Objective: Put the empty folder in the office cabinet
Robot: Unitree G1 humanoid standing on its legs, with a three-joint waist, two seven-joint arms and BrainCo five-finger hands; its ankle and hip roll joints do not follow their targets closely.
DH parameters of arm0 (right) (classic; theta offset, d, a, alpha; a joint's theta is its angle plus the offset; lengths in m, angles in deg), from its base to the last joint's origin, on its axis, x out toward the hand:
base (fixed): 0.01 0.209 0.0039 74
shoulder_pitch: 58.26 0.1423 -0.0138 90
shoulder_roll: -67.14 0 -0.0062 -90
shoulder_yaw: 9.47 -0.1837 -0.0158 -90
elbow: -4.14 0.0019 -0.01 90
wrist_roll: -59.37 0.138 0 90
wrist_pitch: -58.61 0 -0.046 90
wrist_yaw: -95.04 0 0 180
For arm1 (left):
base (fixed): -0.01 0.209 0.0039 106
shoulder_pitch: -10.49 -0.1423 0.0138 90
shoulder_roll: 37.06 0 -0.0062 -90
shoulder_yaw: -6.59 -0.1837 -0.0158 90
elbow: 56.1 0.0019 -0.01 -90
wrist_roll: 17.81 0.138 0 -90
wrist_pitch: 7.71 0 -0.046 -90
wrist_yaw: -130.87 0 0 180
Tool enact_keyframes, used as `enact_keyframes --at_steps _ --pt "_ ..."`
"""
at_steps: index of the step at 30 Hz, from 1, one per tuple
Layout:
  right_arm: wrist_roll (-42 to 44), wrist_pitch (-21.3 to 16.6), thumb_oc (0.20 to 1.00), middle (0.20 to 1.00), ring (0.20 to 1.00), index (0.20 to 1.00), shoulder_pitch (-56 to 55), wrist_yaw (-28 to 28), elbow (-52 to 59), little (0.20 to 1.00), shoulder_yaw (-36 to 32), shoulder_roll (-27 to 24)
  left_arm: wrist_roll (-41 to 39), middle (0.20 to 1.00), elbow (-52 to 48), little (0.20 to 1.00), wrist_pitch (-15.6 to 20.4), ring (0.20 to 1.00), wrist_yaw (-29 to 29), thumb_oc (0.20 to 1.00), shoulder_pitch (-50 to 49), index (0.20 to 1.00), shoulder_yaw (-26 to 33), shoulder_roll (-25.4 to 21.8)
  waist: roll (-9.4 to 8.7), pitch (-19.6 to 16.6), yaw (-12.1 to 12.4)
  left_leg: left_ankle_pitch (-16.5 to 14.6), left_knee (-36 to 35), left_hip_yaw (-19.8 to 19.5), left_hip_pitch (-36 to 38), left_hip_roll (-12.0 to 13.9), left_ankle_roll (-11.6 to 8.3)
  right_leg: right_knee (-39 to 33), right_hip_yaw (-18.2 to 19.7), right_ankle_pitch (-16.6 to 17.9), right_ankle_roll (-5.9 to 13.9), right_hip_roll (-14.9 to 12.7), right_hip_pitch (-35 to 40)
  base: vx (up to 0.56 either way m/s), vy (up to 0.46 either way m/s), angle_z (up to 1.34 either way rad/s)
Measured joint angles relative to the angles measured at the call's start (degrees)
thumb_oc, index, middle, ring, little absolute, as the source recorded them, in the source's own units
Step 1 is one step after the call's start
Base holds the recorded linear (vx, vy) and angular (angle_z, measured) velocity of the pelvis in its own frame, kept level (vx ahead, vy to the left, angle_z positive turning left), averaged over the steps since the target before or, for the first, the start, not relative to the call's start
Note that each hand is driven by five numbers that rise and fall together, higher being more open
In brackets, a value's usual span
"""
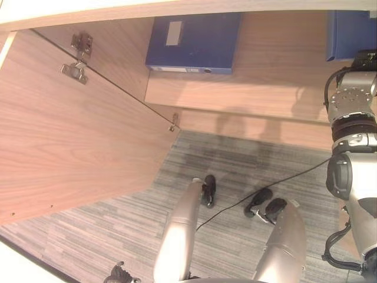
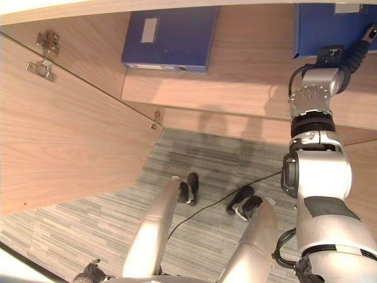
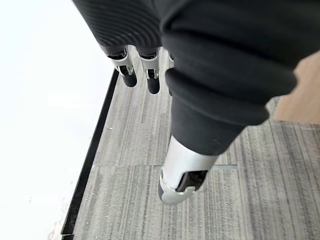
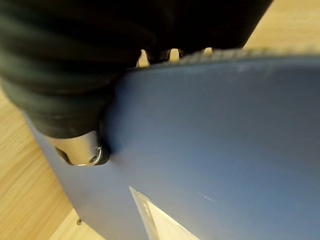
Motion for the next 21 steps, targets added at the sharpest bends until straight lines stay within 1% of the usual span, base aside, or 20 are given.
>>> enact_keyframes --at_steps 7,8,9,12,14,15,16,19,20,21 --pt "0.21 -0.01 0.200 0.200 0.200 0.200 0.00 0.01 0.01 0.200 0.13 0.03 0.01 1.000 0.00 1.000 0.18 1.000 -0.67 1.000 0.35 1.000 0.01 -0.07 0.01 -0.03 -0.24 0.01 0.00 -0.44 -0.31 -0.30 0.00 0.00 -0.37 0.00 0.05 -0.25 0.09 0.00 -0.002 0.01" --pt "0.58 -0.02 0.758 0.758 0.758 0.758 0.00 0.01 0.01 0.758 0.16 0.03 0.01 1.000 0.00 1.000 0.18 1.000 -0.69 1.000 0.34 1.000 0.01 -0.07 0.02 -0.05 -0.22 0.03 0.00 -0.50 -0.34 -0.32 -0.01 0.00 -0.43 -0.01 0.06 -0.27 0.09 0.00 0.000 0.00" --pt "1.01 -0.02 1.000 1.000 1.000 1.000 -0.02 -0.02 0.01 1.000 0.37 0.03 0.05 1.000 0.00 1.000 0.19 1.000 -0.69 1.000 0.35 1.000 0.00 -0.07 0.03 -0.13 -0.21 0.03 0.00 -0.56 -0.41 -0.33 -0.01 0.00 -0.50 -0.02 0.08 -0.30 0.09 0.00 0.000 0.00" --pt "1.66 0.01 1.000 1.000 1.000 1.000 -0.05 -1.16 0.02 1.000 1.22 0.02 0.05 1.000 0.02 1.000 0.22 1.000 -0.69 1.000 0.34 1.000 0.03 -0.16 0.06 -0.52 -0.23 0.04 0.00 -0.75 -0.57 -0.37 -0.03 0.01 -0.66 -0.08 0.19 -0.31 0.09 0.00 0.000 0.00" --pt "1.63 0.77 1.000 1.000 1.000 1.000 -0.05 -3.42 -0.03 1.000 4.44 -0.88 0.06 1.000 0.02 1.000 0.33 1.000 -0.64 1.000 0.42 1.000 0.04 -0.48 0.03 -0.70 -0.37 0.05 -0.01 -0.78 -0.55 -0.38 -0.05 -0.05 -0.74 -0.09 0.20 -0.35 0.17 0.00 0.000 0.00" --pt "1.44 1.99 1.000 1.000 1.000 1.000 -0.02 -3.86 -0.74 1.000 6.23 -1.59 0.07 1.000 0.02 1.000 0.34 1.000 -0.57 1.000 0.48 1.000 0.02 -0.71 0.03 -0.70 -0.44 0.05 0.00 -0.80 -0.56 -0.38 -0.05 -0.04 -0.76 -0.08 0.21 -0.36 0.17 0.00 0.000 0.00" --pt "0.88 3.75 1.000 1.000 1.000 1.000 -0.01 -4.54 -2.36 1.000 9.23 -2.69 0.07 1.000 0.02 1.000 0.34 1.000 -0.50 1.000 0.60 1.000 0.01 -1.00 -0.06 -0.77 -0.41 0.06 0.00 -0.79 -0.55 -0.40 -0.06 -0.04 -0.76 -0.08 0.21 -0.38 0.18 -0.03 0.001 0.01" --pt "-2.83 8.35 1.000 1.000 1.000 1.000 -0.19 -5.33 -4.82 1.000 14.40 -3.69 0.09 1.000 0.08 1.000 0.28 1.000 0.49 1.000 1.03 1.000 -0.04 -1.96 -0.26 -0.84 -0.68 0.12 0.01 -0.83 -0.60 -0.40 -0.15 -0.06 -0.85 -0.08 0.21 -0.43 0.19 -0.02 0.002 0.00" --pt "-6.00 12.14 1.000 1.000 1.000 1.000 -0.25 -6.52 -5.48 1.000 17.52 -4.03 0.13 1.000 0.07 1.000 0.37 1.000 1.05 1.000 1.20 1.000 -0.04 -2.16 -0.30 -0.82 -1.12 0.12 0.02 -0.80 -0.63 -0.39 -0.14 -0.09 -0.84 -0.03 0.29 -0.42 0.18 -0.06 0.011 -0.02" --pt "-11.41 16.40 1.000 1.000 1.000 1.000 -0.29 -8.89 -7.25 1.000 24.23 -4.26 0.26 1.000 0.08 1.000 0.37 1.000 2.06 1.000 1.21 1.000 -0.09 -2.38 -0.97 -0.86 -1.88 0.12 0.03 -0.81 -0.61 -0.35 -0.15 -0.16 -0.84 -0.03 0.30 -0.39 0.18 -0.05 0.008 -0.02"
